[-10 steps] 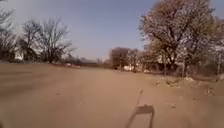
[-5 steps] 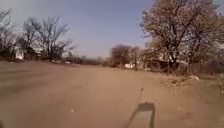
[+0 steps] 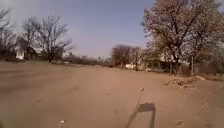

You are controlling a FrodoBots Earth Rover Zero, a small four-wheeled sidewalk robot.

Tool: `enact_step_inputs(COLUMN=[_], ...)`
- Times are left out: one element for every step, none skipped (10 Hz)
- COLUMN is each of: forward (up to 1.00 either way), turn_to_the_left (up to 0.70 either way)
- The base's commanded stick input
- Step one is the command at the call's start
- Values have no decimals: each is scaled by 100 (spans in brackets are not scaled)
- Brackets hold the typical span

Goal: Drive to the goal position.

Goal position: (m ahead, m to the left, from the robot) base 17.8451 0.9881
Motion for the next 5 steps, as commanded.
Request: enact_step_inputs(forward=[70,70,70,70,70], turn_to_the_left=[0,0,0,0,0])
